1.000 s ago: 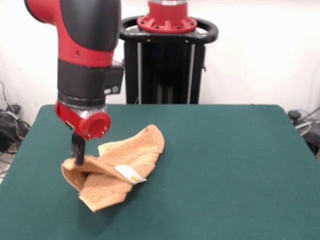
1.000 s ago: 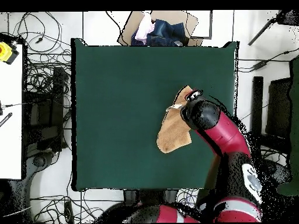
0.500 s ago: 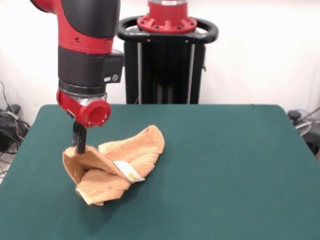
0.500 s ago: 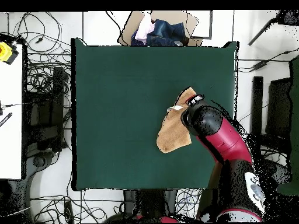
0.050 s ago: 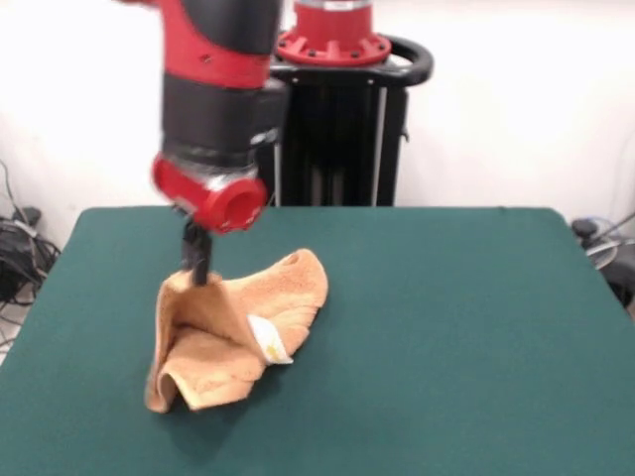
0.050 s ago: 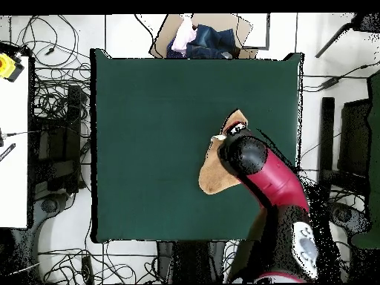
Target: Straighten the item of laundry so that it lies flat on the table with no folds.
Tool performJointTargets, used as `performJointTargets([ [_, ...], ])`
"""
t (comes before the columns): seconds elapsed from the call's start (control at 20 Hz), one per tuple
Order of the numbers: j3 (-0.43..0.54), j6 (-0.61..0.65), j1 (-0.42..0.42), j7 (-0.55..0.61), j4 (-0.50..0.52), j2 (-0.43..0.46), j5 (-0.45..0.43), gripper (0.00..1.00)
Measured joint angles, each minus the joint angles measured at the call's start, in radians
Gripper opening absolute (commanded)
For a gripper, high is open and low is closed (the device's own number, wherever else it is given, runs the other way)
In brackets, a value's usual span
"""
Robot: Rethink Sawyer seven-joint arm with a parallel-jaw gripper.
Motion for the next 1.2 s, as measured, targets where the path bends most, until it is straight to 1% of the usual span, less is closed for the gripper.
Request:
performJointTargets([
  [0.1, -0.033, 0.047, 0.050, 0.011, 0.000, -0.024, 0.000, 0.00],
  [0.3, -0.114, 0.257, 0.178, 0.065, -0.001, -0.116, -0.002, 0.00],
  [0.45, -0.160, 0.417, 0.238, 0.118, -0.004, -0.188, -0.002, 0.00],
  [0.5, -0.164, 0.430, 0.241, 0.123, -0.004, -0.196, -0.002, 0.00],
  [0.55, -0.177, 0.470, 0.249, 0.140, -0.004, -0.219, -0.002, 0.00],
  [0.75, -0.194, 0.506, 0.248, 0.165, -0.004, -0.263, -0.002, 0.00],
  [1.0, -0.201, 0.481, 0.235, 0.171, -0.003, -0.294, 0.003, 0.00],
  [1.2, -0.201, 0.442, 0.221, 0.171, 0.003, -0.296, 0.011, 0.00],
])
